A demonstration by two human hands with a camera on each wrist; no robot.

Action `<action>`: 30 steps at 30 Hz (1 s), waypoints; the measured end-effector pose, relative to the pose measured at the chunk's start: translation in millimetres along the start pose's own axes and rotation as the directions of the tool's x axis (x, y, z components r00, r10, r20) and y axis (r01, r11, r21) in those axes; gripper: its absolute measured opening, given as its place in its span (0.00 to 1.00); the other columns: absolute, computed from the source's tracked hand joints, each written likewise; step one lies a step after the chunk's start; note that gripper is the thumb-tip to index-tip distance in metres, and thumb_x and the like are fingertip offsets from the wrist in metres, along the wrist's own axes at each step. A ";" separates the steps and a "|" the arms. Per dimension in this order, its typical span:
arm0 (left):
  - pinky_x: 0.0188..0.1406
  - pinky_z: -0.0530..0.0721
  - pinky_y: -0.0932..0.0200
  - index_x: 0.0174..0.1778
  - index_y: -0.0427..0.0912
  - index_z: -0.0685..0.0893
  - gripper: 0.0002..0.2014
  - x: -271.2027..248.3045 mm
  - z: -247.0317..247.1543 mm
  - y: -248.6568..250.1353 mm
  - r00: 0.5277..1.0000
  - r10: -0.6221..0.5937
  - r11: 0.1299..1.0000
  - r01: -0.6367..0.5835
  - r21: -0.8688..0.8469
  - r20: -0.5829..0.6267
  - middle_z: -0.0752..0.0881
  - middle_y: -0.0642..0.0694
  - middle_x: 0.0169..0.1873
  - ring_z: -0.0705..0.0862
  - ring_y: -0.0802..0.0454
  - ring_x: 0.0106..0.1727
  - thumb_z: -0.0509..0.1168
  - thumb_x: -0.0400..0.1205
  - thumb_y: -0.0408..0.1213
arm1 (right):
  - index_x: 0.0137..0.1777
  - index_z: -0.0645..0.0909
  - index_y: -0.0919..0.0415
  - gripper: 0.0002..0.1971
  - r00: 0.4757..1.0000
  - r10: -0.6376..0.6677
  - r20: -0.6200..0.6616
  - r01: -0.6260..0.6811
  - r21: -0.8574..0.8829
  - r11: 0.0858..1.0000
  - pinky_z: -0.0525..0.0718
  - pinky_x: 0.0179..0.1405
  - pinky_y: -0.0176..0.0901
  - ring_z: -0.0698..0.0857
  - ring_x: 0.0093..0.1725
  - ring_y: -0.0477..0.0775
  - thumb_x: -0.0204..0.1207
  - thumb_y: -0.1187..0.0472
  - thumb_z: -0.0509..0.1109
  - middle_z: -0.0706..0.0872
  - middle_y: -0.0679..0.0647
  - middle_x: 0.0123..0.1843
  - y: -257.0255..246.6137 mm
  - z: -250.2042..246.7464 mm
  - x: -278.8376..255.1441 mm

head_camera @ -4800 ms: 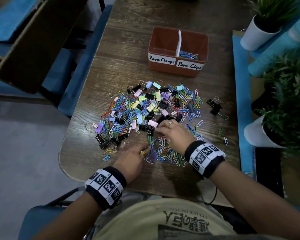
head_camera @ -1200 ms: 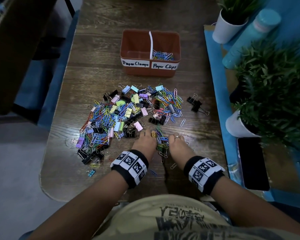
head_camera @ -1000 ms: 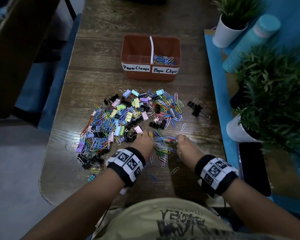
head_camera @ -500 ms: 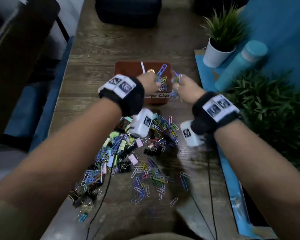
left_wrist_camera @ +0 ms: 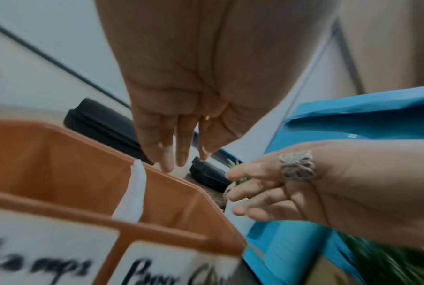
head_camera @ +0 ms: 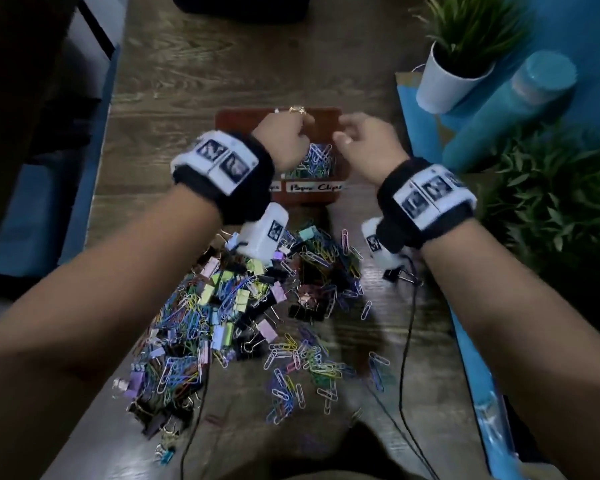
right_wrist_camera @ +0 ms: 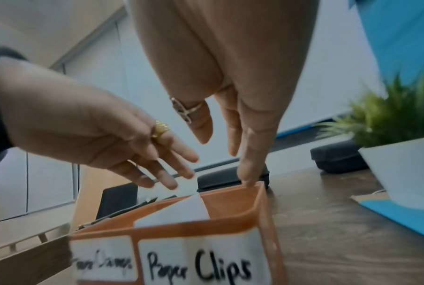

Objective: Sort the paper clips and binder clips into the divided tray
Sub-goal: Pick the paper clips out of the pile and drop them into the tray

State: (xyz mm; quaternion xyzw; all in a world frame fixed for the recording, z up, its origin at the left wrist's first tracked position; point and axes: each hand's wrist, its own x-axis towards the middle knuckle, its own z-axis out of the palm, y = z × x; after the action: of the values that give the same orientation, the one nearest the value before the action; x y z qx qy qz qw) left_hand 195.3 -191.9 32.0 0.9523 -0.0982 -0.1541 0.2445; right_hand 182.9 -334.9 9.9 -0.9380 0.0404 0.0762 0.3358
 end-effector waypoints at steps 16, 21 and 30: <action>0.73 0.69 0.55 0.77 0.37 0.66 0.28 -263.3 148.7 -61.3 0.903 0.198 0.936 -0.290 0.202 0.380 0.50 0.49 0.79 0.58 0.54 0.81 0.46 0.85 0.50 | 0.81 0.56 0.64 0.26 0.888 -0.096 0.449 0.259 -0.317 0.913 0.44 0.79 0.40 0.53 0.83 0.58 0.82 0.67 0.54 0.55 0.58 0.83 125.8 81.4 -241.8; 0.80 0.38 0.57 0.76 0.37 0.34 0.41 -276.5 178.2 -69.3 0.843 0.157 0.944 -0.281 0.171 0.515 0.28 0.46 0.75 0.29 0.50 0.77 0.28 0.72 0.61 | 0.79 0.64 0.62 0.24 0.868 -0.197 0.455 0.307 -0.180 0.935 0.43 0.77 0.36 0.58 0.82 0.56 0.82 0.66 0.57 0.63 0.58 0.81 117.6 91.8 -275.1; 0.74 0.72 0.52 0.59 0.38 0.84 0.16 -206.1 169.8 -33.5 0.982 0.185 0.968 -0.187 0.167 0.028 0.70 0.45 0.74 0.70 0.49 0.72 0.57 0.84 0.42 | 0.81 0.56 0.60 0.31 0.933 -0.055 0.356 0.168 -0.294 0.941 0.55 0.80 0.43 0.53 0.83 0.55 0.78 0.74 0.55 0.52 0.55 0.84 105.6 82.7 -211.4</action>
State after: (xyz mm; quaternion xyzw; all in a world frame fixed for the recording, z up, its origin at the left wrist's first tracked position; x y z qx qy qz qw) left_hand -51.3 -182.9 -75.5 0.9552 -0.2011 -0.1273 0.1758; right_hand -48.4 -358.5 -83.2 -0.9530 -0.0853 0.2241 0.1849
